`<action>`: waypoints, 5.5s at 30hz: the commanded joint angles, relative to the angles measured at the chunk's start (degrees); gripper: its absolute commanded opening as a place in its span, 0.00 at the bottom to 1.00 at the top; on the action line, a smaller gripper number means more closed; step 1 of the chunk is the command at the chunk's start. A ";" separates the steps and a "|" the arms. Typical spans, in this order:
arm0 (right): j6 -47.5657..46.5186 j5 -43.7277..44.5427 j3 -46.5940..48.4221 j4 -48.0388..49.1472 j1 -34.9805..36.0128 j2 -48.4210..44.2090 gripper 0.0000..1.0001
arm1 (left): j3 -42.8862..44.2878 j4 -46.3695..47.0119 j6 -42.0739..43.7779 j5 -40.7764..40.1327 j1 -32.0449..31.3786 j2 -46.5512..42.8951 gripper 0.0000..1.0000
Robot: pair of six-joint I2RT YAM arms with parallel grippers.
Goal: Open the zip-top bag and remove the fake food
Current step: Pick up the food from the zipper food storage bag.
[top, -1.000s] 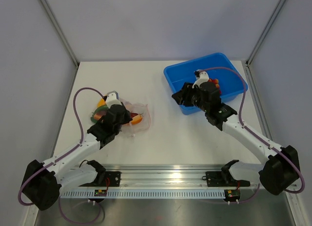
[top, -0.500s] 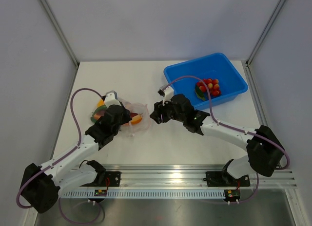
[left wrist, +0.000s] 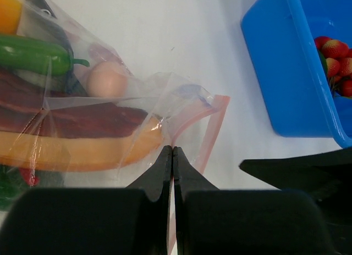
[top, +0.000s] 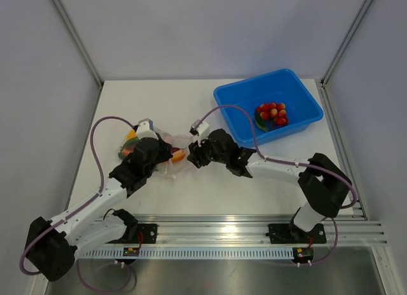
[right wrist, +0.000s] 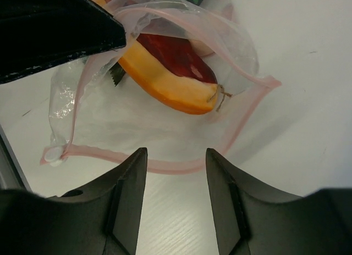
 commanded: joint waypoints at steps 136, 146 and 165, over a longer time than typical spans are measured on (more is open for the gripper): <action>-25.36 1.82 9.75 7.35 7.71 18.67 0.75 | 2.32 -10.98 -25.57 -5.93 34.35 21.39 0.60; -27.83 6.64 12.47 7.97 8.85 22.97 0.76 | 2.41 -7.72 -21.43 -1.44 34.44 23.59 0.48; -27.56 17.30 15.72 7.36 10.61 25.00 0.19 | 3.38 -8.07 -20.46 -0.21 34.43 24.90 0.48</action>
